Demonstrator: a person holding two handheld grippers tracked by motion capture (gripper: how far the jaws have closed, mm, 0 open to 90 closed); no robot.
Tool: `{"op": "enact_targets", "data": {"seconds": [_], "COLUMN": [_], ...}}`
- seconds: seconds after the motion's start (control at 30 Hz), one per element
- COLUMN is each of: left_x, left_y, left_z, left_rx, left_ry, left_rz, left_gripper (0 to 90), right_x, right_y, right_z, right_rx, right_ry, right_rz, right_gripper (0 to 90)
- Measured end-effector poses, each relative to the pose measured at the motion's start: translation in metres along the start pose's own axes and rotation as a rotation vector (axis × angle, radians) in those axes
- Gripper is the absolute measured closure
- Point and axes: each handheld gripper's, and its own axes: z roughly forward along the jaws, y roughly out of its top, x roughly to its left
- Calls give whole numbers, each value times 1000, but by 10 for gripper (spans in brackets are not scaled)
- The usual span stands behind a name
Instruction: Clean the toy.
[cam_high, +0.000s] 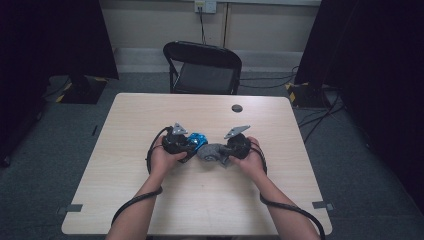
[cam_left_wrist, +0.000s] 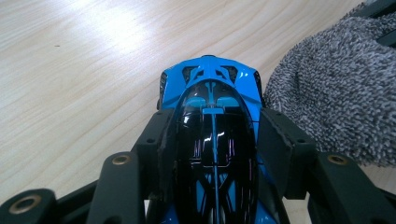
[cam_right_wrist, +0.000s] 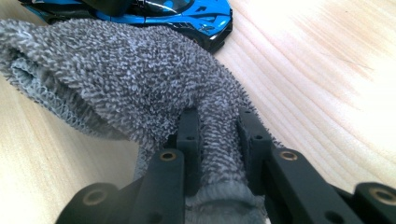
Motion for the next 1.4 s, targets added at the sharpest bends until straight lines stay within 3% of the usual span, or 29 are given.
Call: {"op": "enact_targets", "data": {"seconds": [0.7,1.4], "left_x": [0,1], "left_y": [0,0], "left_z": [0,0], "left_rx": [-2,-1], "left_ry": [2,-6], "left_rz": [-3,-15], "left_gripper": [478,478], "right_x": [-11,-28], "right_y": [4,1], "right_z": [0,-2], "right_rx": [13,6], "right_ry": [-42,-72], "right_rz": [0,43], "right_gripper": [738,737]}}
